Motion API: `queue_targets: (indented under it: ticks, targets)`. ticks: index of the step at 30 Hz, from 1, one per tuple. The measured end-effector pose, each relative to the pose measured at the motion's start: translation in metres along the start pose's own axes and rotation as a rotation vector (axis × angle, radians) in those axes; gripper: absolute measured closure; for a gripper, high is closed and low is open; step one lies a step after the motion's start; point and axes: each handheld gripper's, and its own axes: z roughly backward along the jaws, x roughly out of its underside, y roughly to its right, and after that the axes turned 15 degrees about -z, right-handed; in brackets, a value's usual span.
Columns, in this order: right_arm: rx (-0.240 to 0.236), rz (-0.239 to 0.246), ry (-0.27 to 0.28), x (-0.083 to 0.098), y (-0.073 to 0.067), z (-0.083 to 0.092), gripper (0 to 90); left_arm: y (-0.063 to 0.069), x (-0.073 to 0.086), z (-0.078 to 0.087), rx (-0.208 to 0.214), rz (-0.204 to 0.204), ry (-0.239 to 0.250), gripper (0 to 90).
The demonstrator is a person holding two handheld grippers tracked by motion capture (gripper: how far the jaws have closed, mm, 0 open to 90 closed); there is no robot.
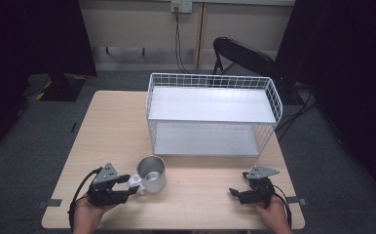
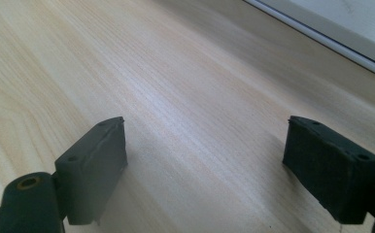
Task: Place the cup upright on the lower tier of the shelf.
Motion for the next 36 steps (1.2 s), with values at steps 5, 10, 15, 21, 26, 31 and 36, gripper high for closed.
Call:
queue_targets:
  ticks: [5, 10, 15, 21, 26, 31, 36]
  targets:
    - [0.000, 0.000, 0.000, 0.000, 0.000, 0.000, 14.8, -0.001, -0.001, -0.004, 0.014, 0.001, -0.008, 51.9]
    - [0.000, 0.000, 0.000, 0.000, 0.000, 0.000, 14.8, -0.001, -0.004, -0.004, 0.021, -0.010, -0.009, 54.9]
    - [0.000, 0.000, 0.000, 0.000, 0.000, 0.000, 14.8, -0.001, -0.005, -0.007, 0.035, -0.011, -0.027, 59.4]
    - [0.000, 0.000, 0.000, 0.000, 0.000, 0.000, 14.9, -0.002, -0.007, -0.006, 0.032, -0.015, -0.028, 64.1]
    - [0.000, 0.000, 0.000, 0.000, 0.000, 0.000, 14.9, -0.004, -0.007, -0.007, 0.038, -0.002, -0.030, 68.0]
    - [0.000, 0.000, 0.000, 0.000, 0.000, 0.000, 14.8, -0.002, -0.009, -0.008, 0.051, -0.032, -0.039, 69.8]
    - [0.000, 0.000, 0.000, 0.000, 0.000, 0.000, 14.9, 0.002, -0.012, -0.009, 0.046, -0.059, -0.051, 71.2]
